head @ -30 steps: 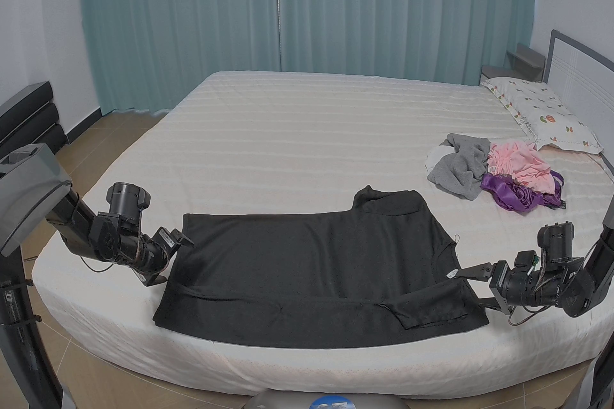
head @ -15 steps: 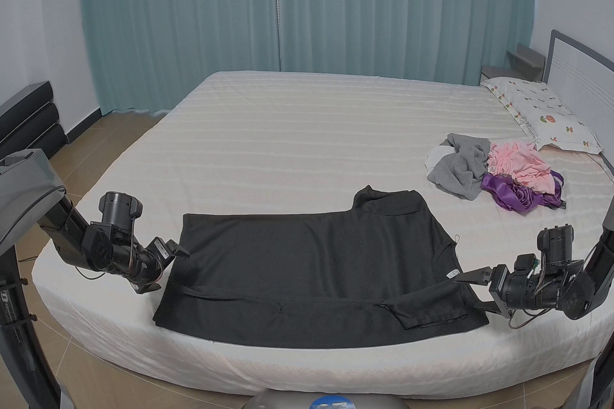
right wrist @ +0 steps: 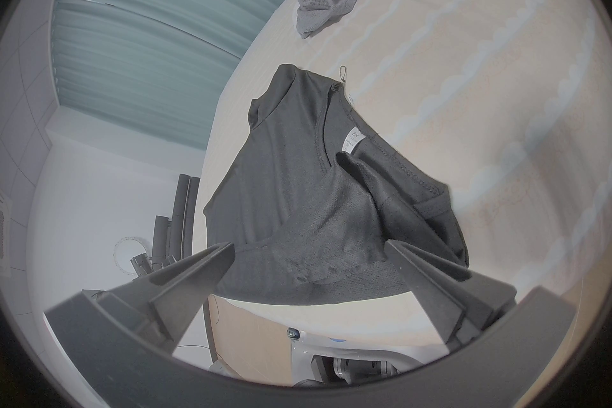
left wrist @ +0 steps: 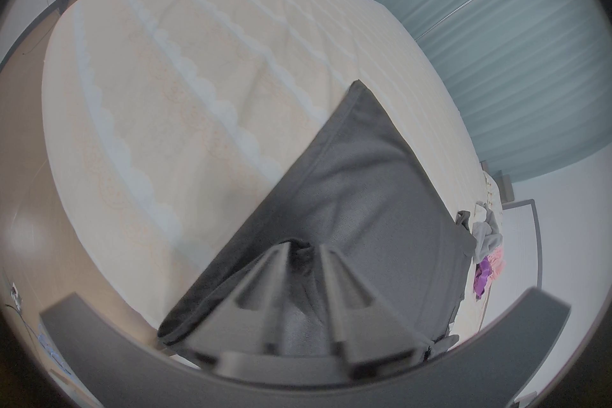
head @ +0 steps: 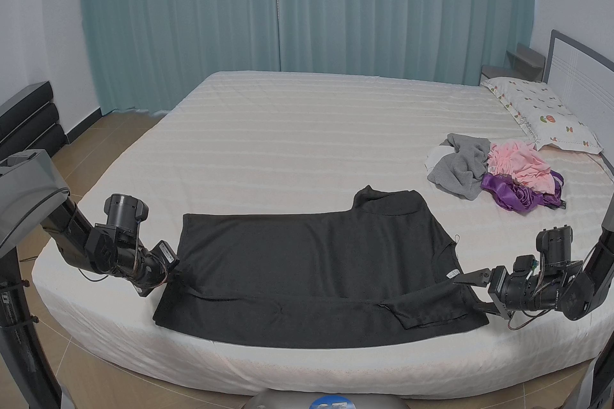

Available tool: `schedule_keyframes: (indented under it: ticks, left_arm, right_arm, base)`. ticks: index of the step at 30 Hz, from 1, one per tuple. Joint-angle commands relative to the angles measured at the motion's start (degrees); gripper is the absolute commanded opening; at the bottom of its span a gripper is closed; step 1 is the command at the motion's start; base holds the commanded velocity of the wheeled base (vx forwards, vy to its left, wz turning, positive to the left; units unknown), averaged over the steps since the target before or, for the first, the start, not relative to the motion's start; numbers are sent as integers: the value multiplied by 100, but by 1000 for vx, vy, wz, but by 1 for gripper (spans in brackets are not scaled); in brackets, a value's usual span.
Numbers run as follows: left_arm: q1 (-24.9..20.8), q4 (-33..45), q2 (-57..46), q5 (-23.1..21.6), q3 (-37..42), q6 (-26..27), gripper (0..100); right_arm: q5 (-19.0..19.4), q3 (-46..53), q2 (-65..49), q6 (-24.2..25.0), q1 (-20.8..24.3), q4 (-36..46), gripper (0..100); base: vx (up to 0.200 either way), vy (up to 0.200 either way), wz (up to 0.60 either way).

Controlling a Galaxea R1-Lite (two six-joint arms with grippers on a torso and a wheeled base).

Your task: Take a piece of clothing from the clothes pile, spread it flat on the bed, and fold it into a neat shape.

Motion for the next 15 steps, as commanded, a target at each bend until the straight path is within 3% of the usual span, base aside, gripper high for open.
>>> schedule_keyframes:
  ticks: [1, 15]
  left_arm:
    - [15, 5, 28, -6, 34, -3, 0]
    - [138, -30, 187, 11, -45, -223, 0]
  right_arm:
    - [1, 3, 25, -4, 7, -3, 100]
    - [-8, 64, 25, -13, 104, -11, 100]
  base:
    - [0, 0, 0]
    - [0, 0, 0]
